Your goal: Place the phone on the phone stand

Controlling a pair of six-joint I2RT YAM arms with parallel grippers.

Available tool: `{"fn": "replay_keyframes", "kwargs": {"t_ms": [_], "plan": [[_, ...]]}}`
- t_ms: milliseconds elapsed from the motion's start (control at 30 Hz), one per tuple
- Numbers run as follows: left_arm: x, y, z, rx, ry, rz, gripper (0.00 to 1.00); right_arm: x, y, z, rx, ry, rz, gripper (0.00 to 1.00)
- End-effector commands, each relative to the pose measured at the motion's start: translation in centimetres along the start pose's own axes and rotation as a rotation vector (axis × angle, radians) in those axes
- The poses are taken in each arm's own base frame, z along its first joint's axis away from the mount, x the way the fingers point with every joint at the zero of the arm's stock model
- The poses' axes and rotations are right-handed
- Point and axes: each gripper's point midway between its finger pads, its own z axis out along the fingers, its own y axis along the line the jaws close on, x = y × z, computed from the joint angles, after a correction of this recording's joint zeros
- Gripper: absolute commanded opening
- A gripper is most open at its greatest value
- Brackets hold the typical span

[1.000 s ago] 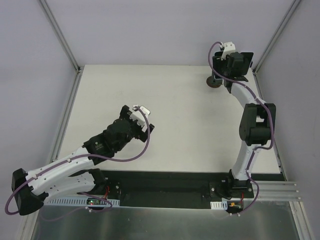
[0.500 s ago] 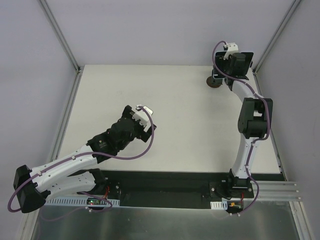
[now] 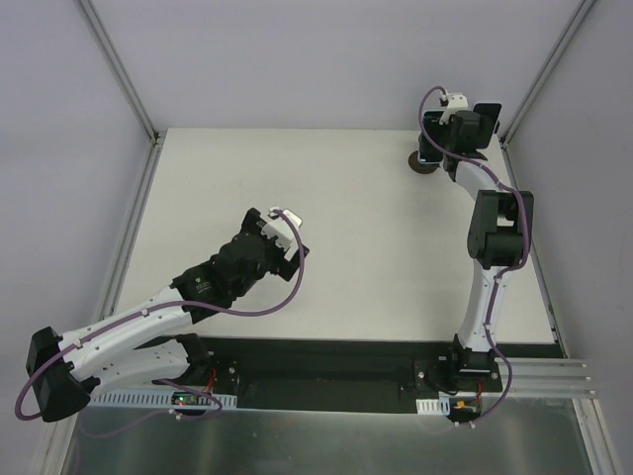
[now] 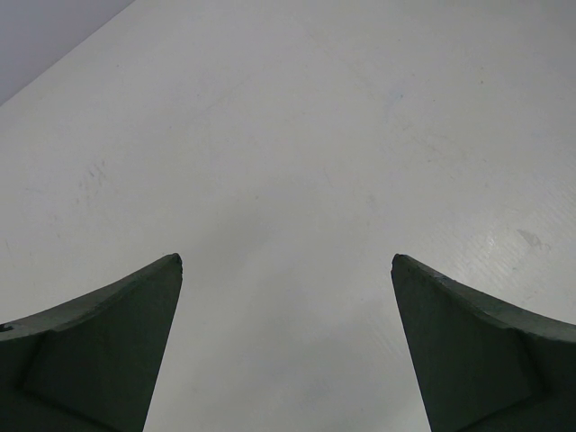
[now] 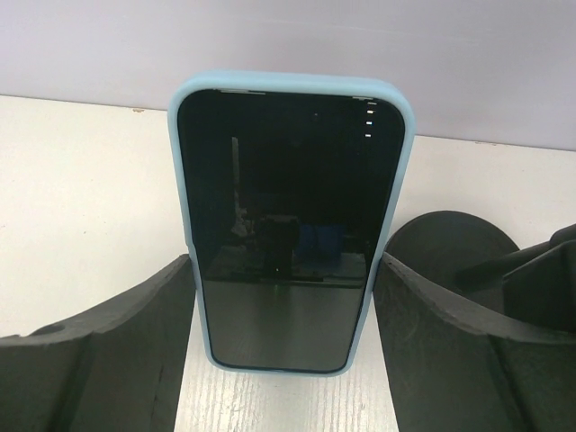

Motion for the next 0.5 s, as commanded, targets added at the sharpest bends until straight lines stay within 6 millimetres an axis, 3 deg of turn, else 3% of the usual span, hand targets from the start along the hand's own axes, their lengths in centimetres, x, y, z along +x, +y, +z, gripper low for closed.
{"fn": "replay_keyframes", "kwargs": {"t_ms": [0, 467], "plan": [[-1.78, 0.82, -0.37, -0.02, -0.057, -0.015, 0.99, -7.2, -0.55, -0.39, 0.022, -0.191, -0.017, 0.08], [-2.27, 1.16, -0.88, -0.027, -0.078, -0.027, 0.99, -6.29, -1.14, 0.27, 0.05, -0.164, -0.025, 0.27]]}}
